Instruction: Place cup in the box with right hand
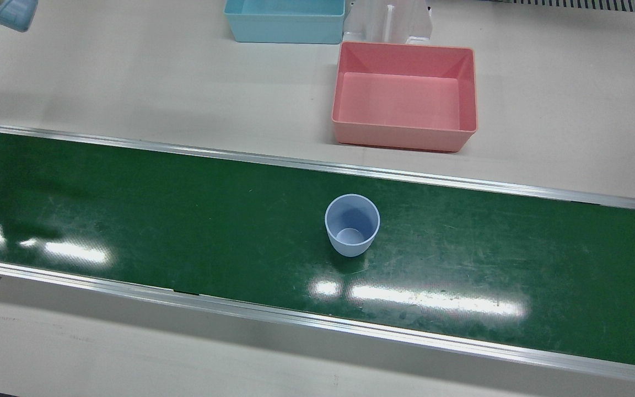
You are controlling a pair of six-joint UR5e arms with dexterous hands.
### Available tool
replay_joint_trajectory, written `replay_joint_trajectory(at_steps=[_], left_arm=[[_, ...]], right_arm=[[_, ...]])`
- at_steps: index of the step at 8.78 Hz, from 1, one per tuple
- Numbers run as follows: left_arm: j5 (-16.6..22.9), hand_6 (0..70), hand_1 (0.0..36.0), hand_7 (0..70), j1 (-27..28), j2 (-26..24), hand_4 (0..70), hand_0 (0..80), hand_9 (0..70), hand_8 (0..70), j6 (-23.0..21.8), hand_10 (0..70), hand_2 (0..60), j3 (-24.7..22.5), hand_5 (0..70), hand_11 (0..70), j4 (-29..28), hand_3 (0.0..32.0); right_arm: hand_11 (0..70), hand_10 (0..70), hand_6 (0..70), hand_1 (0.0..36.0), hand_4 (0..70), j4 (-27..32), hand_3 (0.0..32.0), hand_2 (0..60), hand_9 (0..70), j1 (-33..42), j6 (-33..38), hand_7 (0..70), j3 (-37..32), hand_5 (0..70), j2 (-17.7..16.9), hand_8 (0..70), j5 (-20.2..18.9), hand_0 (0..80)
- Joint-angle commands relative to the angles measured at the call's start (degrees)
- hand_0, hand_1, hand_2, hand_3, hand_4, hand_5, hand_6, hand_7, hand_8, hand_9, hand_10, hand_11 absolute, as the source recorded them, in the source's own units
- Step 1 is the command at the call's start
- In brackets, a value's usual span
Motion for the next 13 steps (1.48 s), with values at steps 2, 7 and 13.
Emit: replay_joint_trajectory(at_steps=[2,7,13], left_arm=[[0.0,0.0,0.0,0.0,0.0,0.0,0.0,0.0,0.0,0.0,0.0,0.0,0.0,0.0,0.0,0.0,0.0,0.0],[0.0,0.0,0.0,0.0,0.0,0.0,0.0,0.0,0.0,0.0,0.0,0.0,0.0,0.0,0.0,0.0,0.0,0.0],[0.0,0.0,0.0,0.0,0.0,0.0,0.0,0.0,0.0,0.0,0.0,0.0,0.0,0.0,0.0,0.0,0.0,0.0]], right_arm=[[42.3,29.1,16.8,15.8,68.3,0.0,0.0,8.8,39.3,0.0,0.0,61.3,-0.1,7.5,0.0,25.1,0.0,53.9],[42.4,29.2,16.7,15.8,68.1,0.0,0.0,8.5,39.1,0.0,0.0,61.1,-0.1,7.6,0.0,25.0,0.0,54.2],[43.4,30.0,17.0,15.8,68.9,0.0,0.0,8.5,40.0,-0.1,-0.1,62.0,-0.1,7.7,0.0,25.5,0.0,54.1]])
